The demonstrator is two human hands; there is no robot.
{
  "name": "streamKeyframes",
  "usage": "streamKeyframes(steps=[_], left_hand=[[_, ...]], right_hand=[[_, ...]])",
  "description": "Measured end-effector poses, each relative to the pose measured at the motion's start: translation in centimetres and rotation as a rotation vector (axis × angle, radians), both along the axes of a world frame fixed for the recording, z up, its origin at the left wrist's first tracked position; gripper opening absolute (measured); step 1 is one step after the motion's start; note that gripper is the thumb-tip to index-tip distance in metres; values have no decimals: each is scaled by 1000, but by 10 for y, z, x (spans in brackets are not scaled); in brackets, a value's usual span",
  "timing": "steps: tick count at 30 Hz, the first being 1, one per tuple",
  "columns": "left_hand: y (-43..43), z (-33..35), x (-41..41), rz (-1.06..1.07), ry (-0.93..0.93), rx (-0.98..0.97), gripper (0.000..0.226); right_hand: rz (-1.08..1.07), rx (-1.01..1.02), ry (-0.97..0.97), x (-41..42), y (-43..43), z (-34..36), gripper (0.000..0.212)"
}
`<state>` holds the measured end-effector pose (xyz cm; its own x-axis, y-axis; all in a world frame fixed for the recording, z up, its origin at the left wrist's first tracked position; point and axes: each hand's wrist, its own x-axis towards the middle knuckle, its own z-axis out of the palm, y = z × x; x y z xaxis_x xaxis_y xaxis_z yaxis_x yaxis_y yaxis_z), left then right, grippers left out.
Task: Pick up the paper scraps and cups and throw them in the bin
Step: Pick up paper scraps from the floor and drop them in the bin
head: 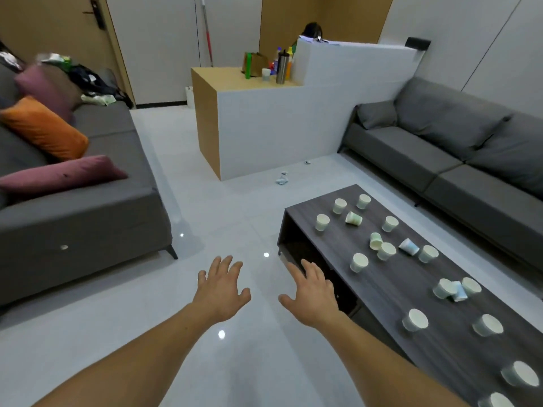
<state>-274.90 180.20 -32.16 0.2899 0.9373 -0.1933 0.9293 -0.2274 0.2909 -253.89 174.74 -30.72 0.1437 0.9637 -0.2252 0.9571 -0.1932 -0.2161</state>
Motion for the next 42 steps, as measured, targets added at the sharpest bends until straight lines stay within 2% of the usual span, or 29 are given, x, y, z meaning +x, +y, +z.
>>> streamKeyframes(steps=[7, 13, 19, 26, 34, 42], left_hand=[[134, -4, 1, 19, 5, -34, 70], [280, -4, 17, 68, 34, -12, 70], [419, 22, 32, 138, 51, 30, 70], [566, 19, 59, 119, 50, -7, 70], [775, 2, 84, -20, 18, -27, 71], [932, 7, 134, -194, 55, -50, 71]], right_hand=[[11, -64, 21, 2, 132, -10, 80], [75, -44, 33, 19, 291, -21, 80], [158, 1, 35, 42, 448, -2, 79], [149, -28, 22, 63, 591, -6, 79], [24, -70, 13, 77, 762, -15, 79], [-116, -105, 47, 112, 885, -22, 81]])
